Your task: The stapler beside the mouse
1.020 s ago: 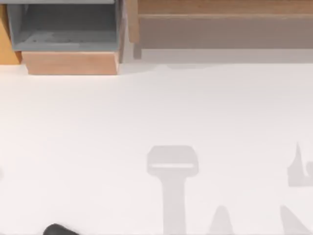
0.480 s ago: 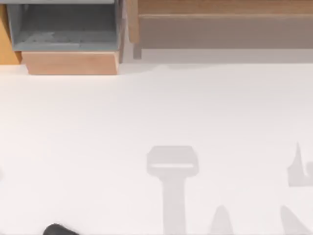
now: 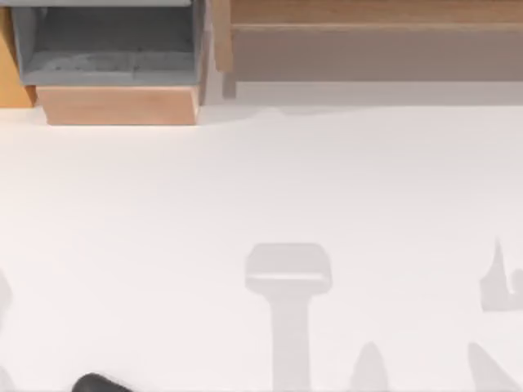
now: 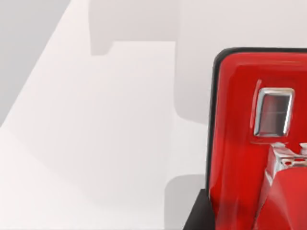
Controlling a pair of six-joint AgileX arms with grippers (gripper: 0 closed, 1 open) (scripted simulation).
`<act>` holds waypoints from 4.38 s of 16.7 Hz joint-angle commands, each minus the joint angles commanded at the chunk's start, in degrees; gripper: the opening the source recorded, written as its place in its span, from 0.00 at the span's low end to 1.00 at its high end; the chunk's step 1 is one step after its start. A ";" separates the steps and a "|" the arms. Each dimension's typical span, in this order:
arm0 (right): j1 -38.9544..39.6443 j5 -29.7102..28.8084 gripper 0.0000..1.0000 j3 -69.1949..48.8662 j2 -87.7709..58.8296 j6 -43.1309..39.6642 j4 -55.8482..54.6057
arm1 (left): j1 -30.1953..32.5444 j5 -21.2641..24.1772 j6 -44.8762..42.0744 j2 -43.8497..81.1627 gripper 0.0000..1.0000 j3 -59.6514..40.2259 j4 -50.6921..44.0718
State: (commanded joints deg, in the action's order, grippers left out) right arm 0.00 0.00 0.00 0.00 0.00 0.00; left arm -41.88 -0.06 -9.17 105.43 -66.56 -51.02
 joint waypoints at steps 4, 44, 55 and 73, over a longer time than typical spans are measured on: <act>0.00 0.00 1.00 0.00 0.00 0.00 0.00 | 0.73 -0.03 0.32 0.00 0.00 -0.11 0.07; 0.00 0.00 1.00 0.00 0.00 0.00 0.00 | 62.71 -0.20 29.60 -3.09 0.00 -4.06 -0.28; 0.00 0.00 1.00 0.00 0.00 0.00 0.00 | 62.76 -0.26 29.52 0.41 0.00 -0.34 2.53; 0.00 0.00 1.00 0.00 0.00 0.00 0.00 | 62.76 -0.30 29.52 1.63 0.90 0.81 2.67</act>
State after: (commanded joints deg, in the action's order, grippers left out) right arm 0.00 0.00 0.00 0.00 0.00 0.00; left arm 20.89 -0.36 20.35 107.06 -65.75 -48.35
